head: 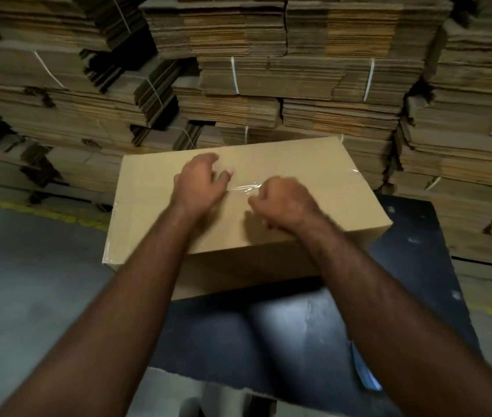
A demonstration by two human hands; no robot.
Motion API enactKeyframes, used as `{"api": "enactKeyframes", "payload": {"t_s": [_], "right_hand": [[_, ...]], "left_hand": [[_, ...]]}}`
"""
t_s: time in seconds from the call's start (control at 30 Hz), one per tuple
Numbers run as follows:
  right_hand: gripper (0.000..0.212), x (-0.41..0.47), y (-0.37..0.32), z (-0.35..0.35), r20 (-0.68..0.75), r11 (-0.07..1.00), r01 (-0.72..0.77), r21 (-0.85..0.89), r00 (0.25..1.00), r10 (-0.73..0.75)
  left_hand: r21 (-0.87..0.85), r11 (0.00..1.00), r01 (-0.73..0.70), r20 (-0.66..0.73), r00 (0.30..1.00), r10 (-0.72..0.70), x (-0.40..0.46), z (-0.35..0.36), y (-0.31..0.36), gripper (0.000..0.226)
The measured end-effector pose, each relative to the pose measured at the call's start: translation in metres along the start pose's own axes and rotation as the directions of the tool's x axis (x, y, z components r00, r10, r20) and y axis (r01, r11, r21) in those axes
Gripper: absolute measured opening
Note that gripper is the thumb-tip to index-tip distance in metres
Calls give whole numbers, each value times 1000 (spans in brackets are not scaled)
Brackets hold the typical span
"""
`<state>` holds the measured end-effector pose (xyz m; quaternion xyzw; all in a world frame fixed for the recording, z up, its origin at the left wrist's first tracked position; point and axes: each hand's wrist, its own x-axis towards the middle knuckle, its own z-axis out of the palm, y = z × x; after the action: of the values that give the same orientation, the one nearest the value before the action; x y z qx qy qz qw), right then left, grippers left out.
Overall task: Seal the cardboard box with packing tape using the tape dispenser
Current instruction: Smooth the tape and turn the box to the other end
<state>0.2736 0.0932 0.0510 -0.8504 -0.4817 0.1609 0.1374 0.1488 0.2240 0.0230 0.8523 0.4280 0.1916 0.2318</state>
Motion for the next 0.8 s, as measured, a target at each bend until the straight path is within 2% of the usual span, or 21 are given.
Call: {"api": "enactKeyframes", "payload": {"t_s": [0.07, 0.1, 0.2, 0.27, 0.33, 0.43, 0.53, 0.57, 0.6, 0.63, 0.67, 0.73, 0.77, 0.8], "right_hand": [[32, 42, 6, -10, -172, 999, 39, -33, 984, -44], [40, 62, 5, -12, -191, 997, 72, -36, 979, -78], [63, 109, -1, -8, -38, 979, 180, -94, 982, -184], [61, 125, -7, 0, 74, 971, 222, -93, 974, -216], [52, 135, -13, 7, 87, 969, 234, -79, 970, -227], [48, 147, -15, 9, 19, 969, 214, -124, 977, -213], [55, 159, -3, 5, 8, 991, 80, -103, 997, -79], [62, 162, 3, 5, 27, 996, 17, -87, 1000, -15], [66, 163, 8, 6, 44, 997, -30, -68, 998, 33], [64, 162, 12, 7, 55, 998, -54, -41, 997, 56], [57, 159, 16, 8, 52, 999, -50, -9, 997, 51], [42, 146, 20, 9, 32, 998, -16, 54, 999, 15], [38, 137, 23, 7, 28, 998, -17, 68, 1000, 15], [35, 128, 30, 6, 25, 995, -35, 89, 999, 33]], "left_hand": [[-65, 996, -67, -74, 995, 63, -49, 4, 2, 46], [-50, 988, -144, -69, 988, 141, -72, 8, 4, 44], [193, 910, -367, 38, 929, 367, -116, 23, 1, 59], [319, 845, -430, 90, 901, 425, -122, 28, -10, 59], [351, 819, -454, 73, 885, 460, -118, 22, -25, 47], [391, 838, -382, 82, 921, 382, -103, 3, -58, 49], [430, 895, -115, -64, 985, 157, -82, -25, -92, 55], [378, 926, 13, -151, 987, 47, -77, -32, -98, 51], [252, 956, 151, -209, 973, -99, -72, -33, -99, 47], [50, 957, 286, -208, 940, -270, -71, -32, -93, 49], [-196, 893, 404, -139, 890, -433, -71, -28, -83, 52], [-597, 631, 495, 49, 808, -588, -72, -20, -60, 49], [-687, 541, 485, 92, 797, -597, -69, -17, -52, 47], [-709, 524, 472, 105, 805, -584, -62, -15, -47, 47]]}}
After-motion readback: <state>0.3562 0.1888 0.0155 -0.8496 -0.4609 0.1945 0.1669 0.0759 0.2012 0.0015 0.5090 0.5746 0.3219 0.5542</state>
